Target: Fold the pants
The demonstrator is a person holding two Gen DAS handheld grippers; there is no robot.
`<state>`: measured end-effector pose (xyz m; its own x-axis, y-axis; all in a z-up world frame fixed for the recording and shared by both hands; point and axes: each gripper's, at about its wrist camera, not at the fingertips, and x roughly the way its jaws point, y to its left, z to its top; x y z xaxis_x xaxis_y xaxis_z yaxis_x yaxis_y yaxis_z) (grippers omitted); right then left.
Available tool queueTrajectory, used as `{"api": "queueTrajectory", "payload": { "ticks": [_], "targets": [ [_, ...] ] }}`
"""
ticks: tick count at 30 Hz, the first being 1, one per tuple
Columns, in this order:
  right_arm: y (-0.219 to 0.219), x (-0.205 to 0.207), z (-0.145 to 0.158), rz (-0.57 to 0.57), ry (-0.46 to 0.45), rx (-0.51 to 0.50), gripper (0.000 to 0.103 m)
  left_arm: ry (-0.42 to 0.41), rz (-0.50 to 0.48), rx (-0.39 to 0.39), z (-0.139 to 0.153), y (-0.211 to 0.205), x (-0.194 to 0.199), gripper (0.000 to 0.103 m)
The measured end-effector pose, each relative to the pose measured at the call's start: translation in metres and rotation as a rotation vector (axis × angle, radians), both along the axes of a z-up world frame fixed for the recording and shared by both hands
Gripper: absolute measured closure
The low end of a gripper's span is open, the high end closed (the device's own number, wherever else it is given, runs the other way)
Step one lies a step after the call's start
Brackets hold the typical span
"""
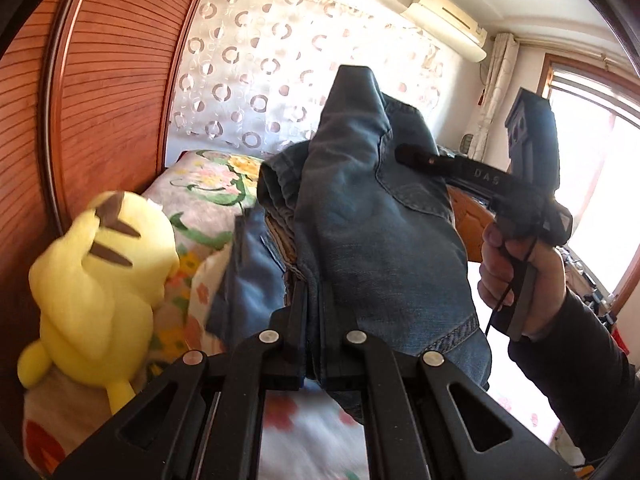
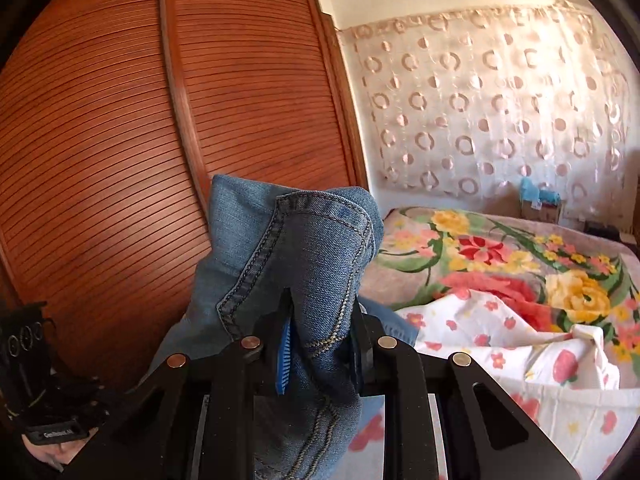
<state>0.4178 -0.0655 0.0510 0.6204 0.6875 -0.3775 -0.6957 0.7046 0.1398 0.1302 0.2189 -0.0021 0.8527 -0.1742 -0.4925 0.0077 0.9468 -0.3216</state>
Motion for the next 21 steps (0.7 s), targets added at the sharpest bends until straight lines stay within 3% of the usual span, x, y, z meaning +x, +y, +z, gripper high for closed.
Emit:
{"api": "queueTrajectory", "payload": {
  "ticks": [5,8,10,12,16,18,21],
  "targets": [
    [0.028,0.049,-0.023,-0.044,0.075,-0.006,0.077,0.073,0.035,0.092,-0.02,0.024,0.052,0.098],
    [0.049,0.076,-0.046,-0.073,0.133,-0.124,0.069,0.15,0.056,0.109,-0.043,0.032,0.067,0.098],
    [0.052,0.079,-0.055,-0.077,0.127,-0.163,0.06,0.16,0.064,0.109,-0.051,0.035,0.067,0.098],
    [0.043,0.073,-0.051,-0.093,0.088,-0.147,0.042,0.162,0.069,0.097,-0.055,0.037,0.064,0.098],
    [0.032,0.049,-0.035,-0.085,-0.021,-0.107,0.043,0.163,0.074,0.106,-0.059,0.036,0.061,0.098],
    [0.036,0.039,-0.031,-0.03,-0.045,-0.124,0.067,0.164,0.078,0.111,-0.058,0.033,0.062,0.098],
    [0.05,0.046,-0.039,-0.016,-0.012,-0.182,0.074,0.167,0.083,0.104,-0.059,0.03,0.059,0.098]
  ]
}}
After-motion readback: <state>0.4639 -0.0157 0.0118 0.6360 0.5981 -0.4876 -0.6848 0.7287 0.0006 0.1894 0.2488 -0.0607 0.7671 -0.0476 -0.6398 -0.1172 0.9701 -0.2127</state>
